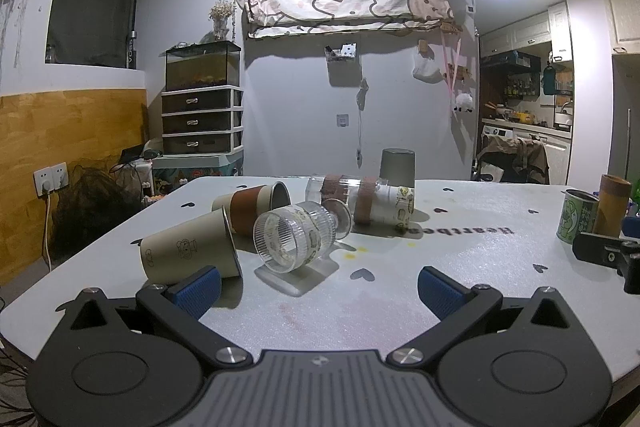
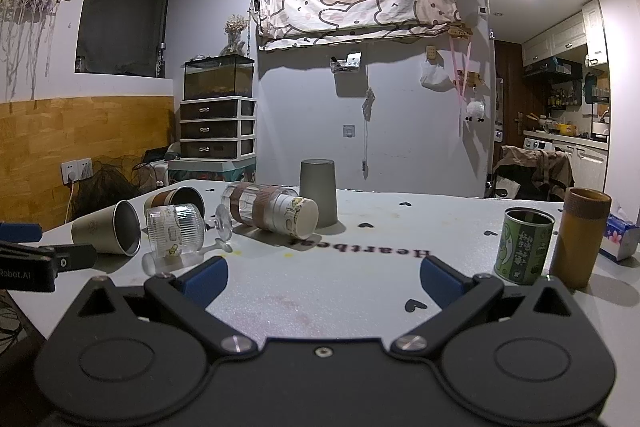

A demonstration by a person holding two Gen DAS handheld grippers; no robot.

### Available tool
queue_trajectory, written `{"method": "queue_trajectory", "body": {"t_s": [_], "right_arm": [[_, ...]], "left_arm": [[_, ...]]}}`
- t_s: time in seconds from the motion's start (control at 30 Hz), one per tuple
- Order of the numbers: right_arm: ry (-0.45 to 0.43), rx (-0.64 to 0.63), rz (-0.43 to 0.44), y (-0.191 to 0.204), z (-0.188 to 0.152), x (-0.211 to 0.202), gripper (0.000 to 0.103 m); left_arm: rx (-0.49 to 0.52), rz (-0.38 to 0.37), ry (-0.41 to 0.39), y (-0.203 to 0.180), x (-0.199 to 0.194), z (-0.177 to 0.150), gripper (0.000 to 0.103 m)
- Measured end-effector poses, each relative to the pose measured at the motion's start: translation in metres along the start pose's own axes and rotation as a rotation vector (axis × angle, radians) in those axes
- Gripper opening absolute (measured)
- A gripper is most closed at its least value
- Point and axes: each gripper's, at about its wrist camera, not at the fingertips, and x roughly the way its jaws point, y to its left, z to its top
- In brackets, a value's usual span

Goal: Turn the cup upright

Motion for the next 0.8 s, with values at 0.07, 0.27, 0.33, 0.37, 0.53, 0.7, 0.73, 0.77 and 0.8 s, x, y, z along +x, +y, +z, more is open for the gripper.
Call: {"method": "queue_trajectory", "body": {"t_s": [0.07,0.27,0.33,0.37,0.53,0.7,0.73,0.77,0.8], "right_arm": [[-0.001,0.000,0.000,0.0005,-0.0002,0.0001,0.103],[0.000,0.001,0.000,0.0021,-0.0009,0.0002,0.103],[0.000,0.001,-0.001,0.0027,-0.0012,0.0004,0.103],[0.000,0.001,0.000,0.0026,-0.0013,0.0003,0.103],[0.000,0.002,-0.001,0.0033,-0.0021,0.0006,0.103],[-0.001,0.002,-0.001,0.0040,-0.0026,0.0007,0.103],[0.000,0.002,0.000,0.0041,-0.0026,0.0007,0.103],[0.000,0.002,-0.001,0.0041,-0.0026,0.0006,0.103],[0.000,0.002,-0.001,0.0042,-0.0026,0.0005,0.103]], "left_arm": [[-0.001,0.000,0.001,0.0000,-0.0001,0.0003,0.103],[0.000,-0.001,0.001,0.0001,-0.0002,0.0004,0.103],[-0.001,-0.001,0.001,0.0000,-0.0003,0.0004,0.103],[-0.001,-0.001,0.001,0.0000,-0.0003,0.0004,0.103],[-0.001,-0.001,0.001,-0.0002,-0.0003,0.0003,0.103],[-0.001,0.000,0.002,-0.0003,-0.0003,0.0005,0.103],[-0.001,0.000,0.002,-0.0003,-0.0003,0.0004,0.103],[-0.001,0.000,0.002,-0.0004,-0.0004,0.0006,0.103],[-0.001,0.000,0.001,-0.0003,-0.0004,0.0005,0.103]]}}
